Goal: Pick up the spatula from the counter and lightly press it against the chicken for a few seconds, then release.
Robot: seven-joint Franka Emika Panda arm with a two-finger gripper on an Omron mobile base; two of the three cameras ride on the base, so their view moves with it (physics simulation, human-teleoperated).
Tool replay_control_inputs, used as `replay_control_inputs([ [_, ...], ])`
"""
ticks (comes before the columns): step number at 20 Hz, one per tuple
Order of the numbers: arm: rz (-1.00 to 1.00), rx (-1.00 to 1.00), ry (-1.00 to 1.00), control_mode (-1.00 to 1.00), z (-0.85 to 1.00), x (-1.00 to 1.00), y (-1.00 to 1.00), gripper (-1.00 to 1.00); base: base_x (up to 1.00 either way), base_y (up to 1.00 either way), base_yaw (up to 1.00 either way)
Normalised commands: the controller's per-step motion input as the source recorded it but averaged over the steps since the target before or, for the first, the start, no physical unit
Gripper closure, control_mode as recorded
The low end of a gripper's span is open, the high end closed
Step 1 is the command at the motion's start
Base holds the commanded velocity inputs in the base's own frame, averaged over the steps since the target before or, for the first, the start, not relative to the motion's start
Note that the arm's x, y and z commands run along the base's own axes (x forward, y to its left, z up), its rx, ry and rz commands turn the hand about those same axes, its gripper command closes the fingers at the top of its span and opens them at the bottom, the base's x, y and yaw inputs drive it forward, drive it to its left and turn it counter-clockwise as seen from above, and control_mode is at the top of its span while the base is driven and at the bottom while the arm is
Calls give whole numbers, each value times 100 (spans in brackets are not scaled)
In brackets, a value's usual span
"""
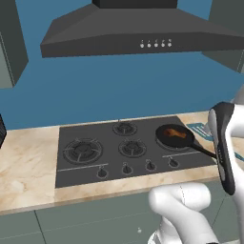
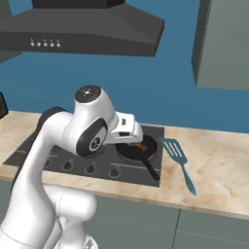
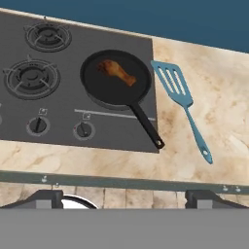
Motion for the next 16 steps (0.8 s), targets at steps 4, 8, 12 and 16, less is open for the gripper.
replay_control_inputs([
  [4,0,-1,0,-100,0,-4,-41,-100,0,0,0],
  [8,0,-4,0,-100,-2,-2,-41,-100,0,0,0],
  [12,0,-3,0,-100,-3,0,-37,-100,0,0,0],
  [16,0,-1,0,-100,-8,0,-30,-100,0,0,0],
])
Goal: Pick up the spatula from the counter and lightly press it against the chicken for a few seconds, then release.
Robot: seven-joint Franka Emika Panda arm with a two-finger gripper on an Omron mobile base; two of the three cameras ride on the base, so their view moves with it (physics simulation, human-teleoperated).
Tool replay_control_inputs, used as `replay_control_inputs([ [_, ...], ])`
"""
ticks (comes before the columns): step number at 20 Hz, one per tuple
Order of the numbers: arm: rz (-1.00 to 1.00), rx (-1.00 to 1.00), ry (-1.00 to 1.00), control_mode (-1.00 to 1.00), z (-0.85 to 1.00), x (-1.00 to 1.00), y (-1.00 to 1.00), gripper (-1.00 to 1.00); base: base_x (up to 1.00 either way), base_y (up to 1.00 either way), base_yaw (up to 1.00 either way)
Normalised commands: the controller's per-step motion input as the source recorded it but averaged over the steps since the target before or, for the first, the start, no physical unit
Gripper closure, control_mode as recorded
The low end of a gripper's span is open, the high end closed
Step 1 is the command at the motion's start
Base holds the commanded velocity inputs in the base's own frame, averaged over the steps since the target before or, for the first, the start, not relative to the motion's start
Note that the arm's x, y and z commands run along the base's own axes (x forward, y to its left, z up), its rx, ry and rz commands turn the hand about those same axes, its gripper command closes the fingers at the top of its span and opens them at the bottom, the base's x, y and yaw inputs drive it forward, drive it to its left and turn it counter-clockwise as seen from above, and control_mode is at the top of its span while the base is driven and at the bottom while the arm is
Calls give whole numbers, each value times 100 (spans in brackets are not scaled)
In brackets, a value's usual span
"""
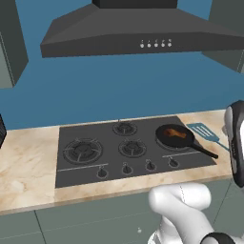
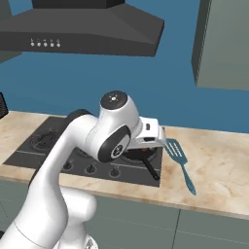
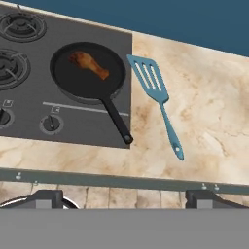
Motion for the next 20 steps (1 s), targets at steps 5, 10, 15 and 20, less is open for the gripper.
replay_control_inputs([
  [5,0,0,0,-100,-17,0,-30,-100,0,0,0],
  [10,0,0,0,-100,-20,0,-28,-100,0,0,0],
  [15,2,-1,0,-100,-3,0,-29,-100,0,0,0],
  [20,2,0,4,-100,-8,2,-23,-100,0,0,0],
])
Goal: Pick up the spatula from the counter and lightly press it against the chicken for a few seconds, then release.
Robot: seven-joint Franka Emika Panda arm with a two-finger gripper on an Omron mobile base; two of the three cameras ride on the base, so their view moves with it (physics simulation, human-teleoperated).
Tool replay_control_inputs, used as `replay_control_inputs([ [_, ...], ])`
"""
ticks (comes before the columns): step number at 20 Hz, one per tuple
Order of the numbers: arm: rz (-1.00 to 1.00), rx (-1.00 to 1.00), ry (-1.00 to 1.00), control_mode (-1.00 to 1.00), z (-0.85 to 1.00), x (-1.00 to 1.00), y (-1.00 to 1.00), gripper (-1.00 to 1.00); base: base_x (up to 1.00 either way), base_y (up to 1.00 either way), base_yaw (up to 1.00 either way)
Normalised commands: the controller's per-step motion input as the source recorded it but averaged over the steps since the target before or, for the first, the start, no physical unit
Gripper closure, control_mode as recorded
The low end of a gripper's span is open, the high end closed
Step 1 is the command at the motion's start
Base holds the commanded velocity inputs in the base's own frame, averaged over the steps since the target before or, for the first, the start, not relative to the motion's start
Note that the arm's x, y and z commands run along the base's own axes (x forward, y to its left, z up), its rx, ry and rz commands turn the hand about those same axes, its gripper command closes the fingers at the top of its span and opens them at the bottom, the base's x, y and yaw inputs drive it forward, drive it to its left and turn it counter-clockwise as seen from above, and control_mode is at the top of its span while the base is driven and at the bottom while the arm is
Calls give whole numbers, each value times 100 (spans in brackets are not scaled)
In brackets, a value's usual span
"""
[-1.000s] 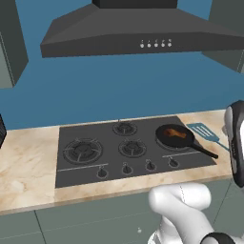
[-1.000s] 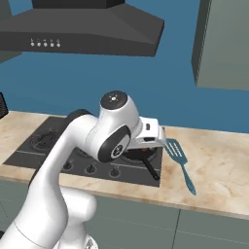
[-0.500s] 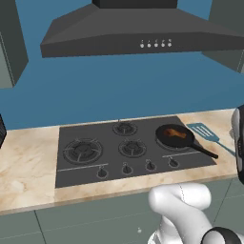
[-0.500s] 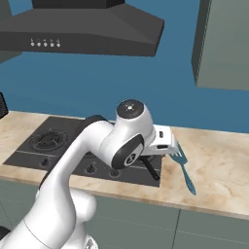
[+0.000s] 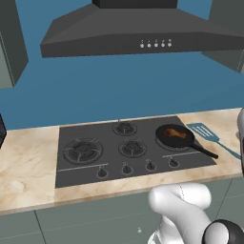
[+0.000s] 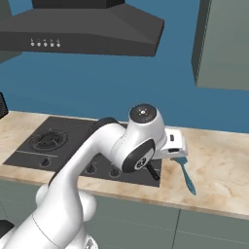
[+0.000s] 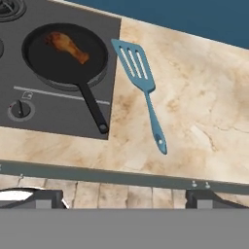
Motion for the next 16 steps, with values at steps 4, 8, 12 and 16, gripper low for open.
replay_control_inputs([
  [4,3,0,4,-100,-21,5,-10,-100,0,0,0],
  [8,4,0,0,-100,-10,8,-3,-100,0,0,0],
  [12,5,0,0,-100,-17,1,-2,-100,0,0,0],
  [16,4,0,0,-100,-25,1,-8,-100,0,0,0],
])
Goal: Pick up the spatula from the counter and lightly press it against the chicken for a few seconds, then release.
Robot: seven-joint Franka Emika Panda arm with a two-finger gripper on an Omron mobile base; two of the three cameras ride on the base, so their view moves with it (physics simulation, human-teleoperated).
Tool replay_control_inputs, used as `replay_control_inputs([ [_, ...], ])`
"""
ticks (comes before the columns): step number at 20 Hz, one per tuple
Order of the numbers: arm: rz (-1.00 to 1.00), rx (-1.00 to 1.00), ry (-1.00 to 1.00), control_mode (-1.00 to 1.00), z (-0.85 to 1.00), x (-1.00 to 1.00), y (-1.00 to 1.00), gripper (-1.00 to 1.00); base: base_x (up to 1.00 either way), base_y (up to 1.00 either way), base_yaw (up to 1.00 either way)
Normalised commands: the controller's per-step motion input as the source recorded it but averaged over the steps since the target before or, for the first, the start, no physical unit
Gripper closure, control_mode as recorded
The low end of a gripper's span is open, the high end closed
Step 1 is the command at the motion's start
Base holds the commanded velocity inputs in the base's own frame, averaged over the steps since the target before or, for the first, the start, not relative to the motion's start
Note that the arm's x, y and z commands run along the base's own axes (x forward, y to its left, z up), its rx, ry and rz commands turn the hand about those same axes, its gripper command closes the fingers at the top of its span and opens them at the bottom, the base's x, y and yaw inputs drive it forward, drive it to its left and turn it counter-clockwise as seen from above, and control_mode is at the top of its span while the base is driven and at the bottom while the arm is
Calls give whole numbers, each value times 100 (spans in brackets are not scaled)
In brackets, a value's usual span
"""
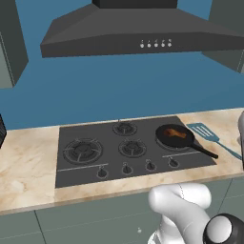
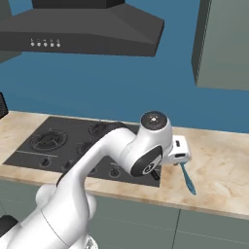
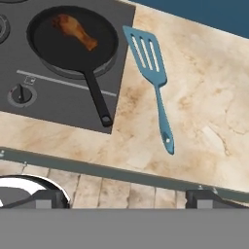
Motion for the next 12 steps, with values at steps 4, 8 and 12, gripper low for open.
replay_control_inputs([
  [4,4,0,0,-100,-23,0,-14,-100,0,0,0],
  [8,4,0,0,-100,-14,1,-16,-100,0,0,0],
  [12,4,0,0,-100,-12,7,-16,-100,0,0,0],
])
